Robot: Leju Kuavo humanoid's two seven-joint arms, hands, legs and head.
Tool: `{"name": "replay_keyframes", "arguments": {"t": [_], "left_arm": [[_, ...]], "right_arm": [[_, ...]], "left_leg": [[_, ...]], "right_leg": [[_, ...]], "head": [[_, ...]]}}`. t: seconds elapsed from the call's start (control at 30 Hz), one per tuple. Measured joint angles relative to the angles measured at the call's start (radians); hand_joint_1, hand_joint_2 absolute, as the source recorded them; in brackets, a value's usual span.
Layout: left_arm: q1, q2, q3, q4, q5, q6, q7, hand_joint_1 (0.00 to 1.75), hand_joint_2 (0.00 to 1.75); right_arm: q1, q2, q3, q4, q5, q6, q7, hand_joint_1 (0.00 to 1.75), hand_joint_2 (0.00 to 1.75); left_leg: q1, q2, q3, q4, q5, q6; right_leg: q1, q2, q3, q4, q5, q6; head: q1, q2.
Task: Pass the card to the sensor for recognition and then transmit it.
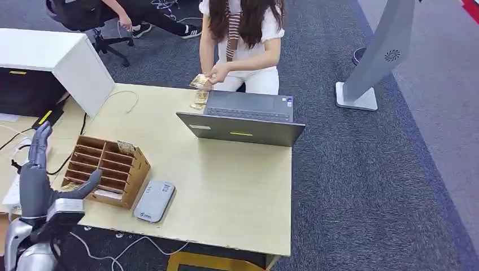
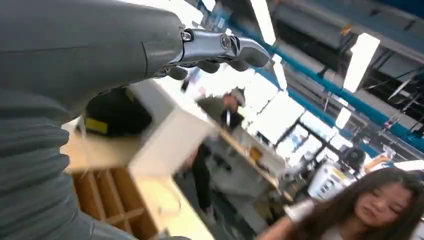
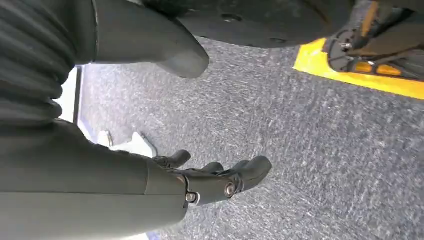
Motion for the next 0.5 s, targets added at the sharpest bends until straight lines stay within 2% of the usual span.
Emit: {"name": "replay_keyframes", "arguments": {"t": [0.07, 0.13, 0.2, 0.23, 0.27, 0.3, 0.33, 0.43, 0.5], "left_arm": [[0.043, -0.047, 0.146, -0.013, 0.232, -0.214, -0.066, 0.0, 1.75], [0.053, -0.116, 0.342, -0.004, 0.413, -0.475, -0.075, 0.0, 1.75], [0.035, -0.171, 0.557, 0.04, 0.518, -0.704, -0.049, 0.0, 1.75], [0.026, -0.201, 0.653, 0.061, 0.522, -0.778, -0.048, 0.0, 1.75], [0.02, -0.219, 0.733, 0.076, 0.517, -0.823, -0.047, 0.0, 1.75], [0.011, -0.23, 0.775, 0.084, 0.515, -0.843, -0.042, 0.0, 1.75], [-0.001, -0.254, 0.849, 0.099, 0.529, -0.86, -0.013, 0.0, 1.75], [-0.059, -0.303, 1.031, 0.195, 0.696, -0.852, 0.135, 0.0, 1.75], [-0.085, -0.318, 1.132, 0.285, 0.8, -0.838, 0.181, 0.0, 1.75]], "right_arm": [[0.003, 0.0, -0.006, 0.0, -0.01, -0.003, -0.009, 0.0, 1.75], [0.006, 0.001, -0.011, 0.0, -0.019, -0.006, -0.019, 0.0, 1.75], [0.008, 0.003, -0.014, 0.0, -0.021, -0.014, -0.02, 0.0, 1.75], [0.008, 0.005, -0.014, 0.0, -0.024, -0.017, -0.02, 0.0, 1.75], [0.009, 0.006, -0.014, 0.0, -0.027, -0.019, -0.02, 0.0, 1.75], [0.01, 0.006, -0.014, 0.0, -0.029, -0.019, -0.02, 0.0, 1.75], [0.01, 0.006, -0.015, 0.0, -0.03, -0.021, -0.02, 0.0, 1.75], [0.009, 0.009, -0.016, 0.0, -0.032, -0.033, -0.013, 0.0, 1.75], [0.009, 0.011, -0.015, 0.0, -0.029, -0.041, -0.008, 0.0, 1.75]], "left_leg": [[0.0, 0.0, 0.0, 0.0, 0.0, 0.0], [0.001, 0.001, 0.0, 0.0, 0.0, 0.0], [0.002, 0.002, 0.0, 0.0, 0.0, 0.0], [0.003, 0.003, 0.001, 0.0, 0.0, 0.0], [0.003, 0.003, 0.001, 0.0, 0.0, -0.001], [0.003, 0.002, 0.0, 0.0, 0.0, 0.0], [0.003, 0.001, 0.0, 0.0, 0.0, 0.0], [0.003, 0.0, 0.0, 0.0, -0.001, -0.001], [0.003, 0.001, 0.001, 0.0, -0.001, -0.002]], "right_leg": [[0.0, 0.001, 0.0, 0.0, 0.0, 0.0], [0.001, 0.001, -0.001, 0.0, 0.0, -0.001], [0.002, 0.001, -0.001, 0.0, 0.0, -0.001], [0.002, 0.003, -0.001, 0.0, 0.0, -0.001], [0.002, 0.003, -0.002, -0.001, 0.0, -0.001], [0.003, 0.002, -0.001, -0.001, 0.0, -0.001], [0.003, 0.0, -0.001, -0.001, 0.0, -0.001], [0.003, -0.001, 0.001, -0.001, -0.001, -0.001], [0.003, 0.0, 0.001, -0.001, -0.001, -0.002]], "head": [[0.0, 0.0], [0.0, 0.0], [0.0, 0.0], [0.001, 0.0], [0.0, 0.0], [0.001, 0.0], [0.001, 0.0], [0.002, 0.0], [0.001, 0.0]]}}
